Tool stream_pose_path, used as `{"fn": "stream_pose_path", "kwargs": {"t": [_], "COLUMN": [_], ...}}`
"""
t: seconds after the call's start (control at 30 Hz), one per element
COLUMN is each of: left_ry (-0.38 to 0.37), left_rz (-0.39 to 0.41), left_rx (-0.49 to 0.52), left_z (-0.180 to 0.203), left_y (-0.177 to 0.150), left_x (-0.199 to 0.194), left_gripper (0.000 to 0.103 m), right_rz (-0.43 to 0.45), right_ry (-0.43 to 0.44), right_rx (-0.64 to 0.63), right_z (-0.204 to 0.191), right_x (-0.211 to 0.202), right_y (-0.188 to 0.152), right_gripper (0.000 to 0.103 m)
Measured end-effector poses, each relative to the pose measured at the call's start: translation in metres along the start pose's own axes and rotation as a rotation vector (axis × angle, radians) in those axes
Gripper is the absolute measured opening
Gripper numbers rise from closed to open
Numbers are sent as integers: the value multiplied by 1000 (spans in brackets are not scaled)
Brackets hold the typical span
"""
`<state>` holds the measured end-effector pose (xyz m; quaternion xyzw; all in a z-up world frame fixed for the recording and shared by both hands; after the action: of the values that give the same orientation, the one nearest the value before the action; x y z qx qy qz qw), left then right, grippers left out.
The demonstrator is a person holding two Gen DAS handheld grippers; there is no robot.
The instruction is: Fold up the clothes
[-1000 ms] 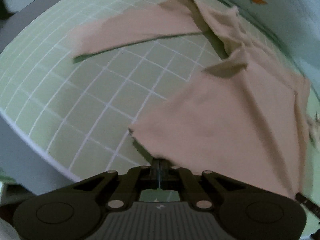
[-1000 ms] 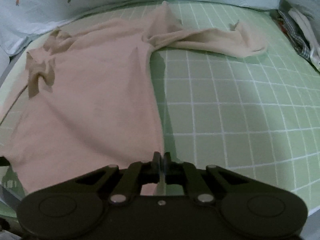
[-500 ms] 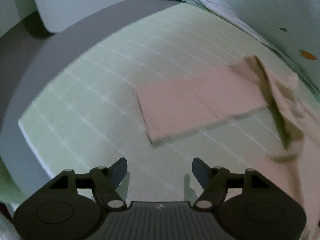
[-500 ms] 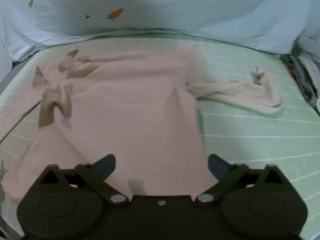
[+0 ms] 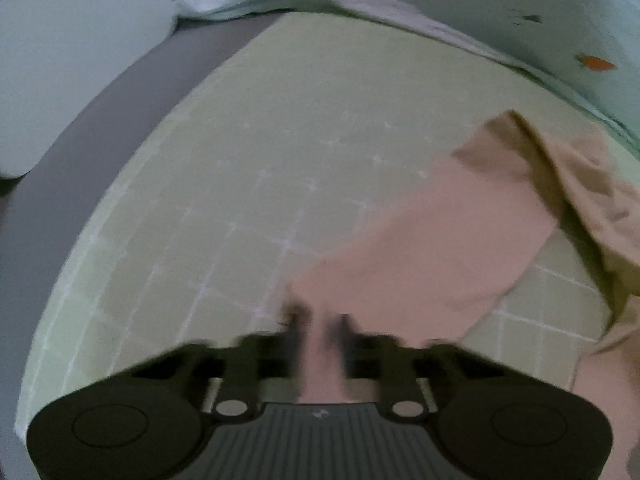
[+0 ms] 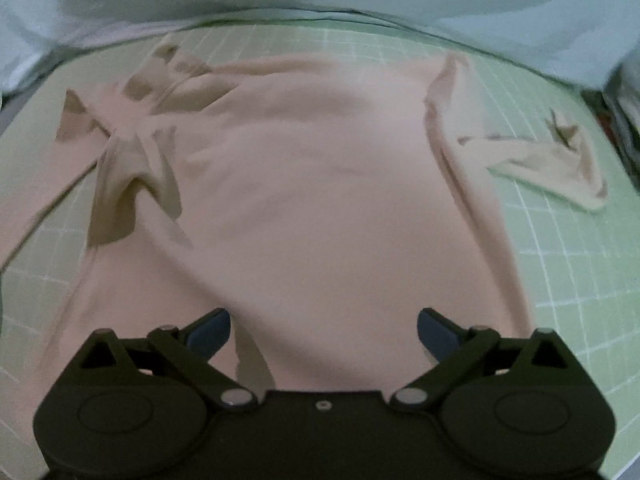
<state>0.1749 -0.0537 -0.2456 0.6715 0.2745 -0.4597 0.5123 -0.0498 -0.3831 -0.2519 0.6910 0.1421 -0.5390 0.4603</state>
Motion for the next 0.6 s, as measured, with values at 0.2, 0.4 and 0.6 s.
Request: {"fn": "stream_pose_path", "kwargs": {"t": [0.2, 0.4, 0.6], "left_ry": [77, 257, 371], "left_rz": [79, 376, 574], "left_rx": [5, -43, -155], "left_z": [-18, -68, -89], "left_y": [40, 113, 113], "left_x": [1, -62, -111], "left_gripper": [5, 5, 9], "right_rz": [-20, -43, -51], "right_ry": [-22, -34, -32], "right_rx": [9, 26, 55], "right_z": [0, 8, 13], "right_x": [5, 11, 14], "right_y": [5, -1, -3], "right_gripper": [101, 101, 101]}}
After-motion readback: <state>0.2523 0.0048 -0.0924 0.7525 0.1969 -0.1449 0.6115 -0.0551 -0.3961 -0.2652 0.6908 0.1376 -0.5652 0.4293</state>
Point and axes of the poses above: each gripper's, at about its wrist camera, not at the fingertips, and x roughly the way its jaws point, z to its right, y to its top, the point moved 9 cm from there along x, roughly the way its jaws point, and after that the axes turned 9 degrees about x, right-handed, at the moved point
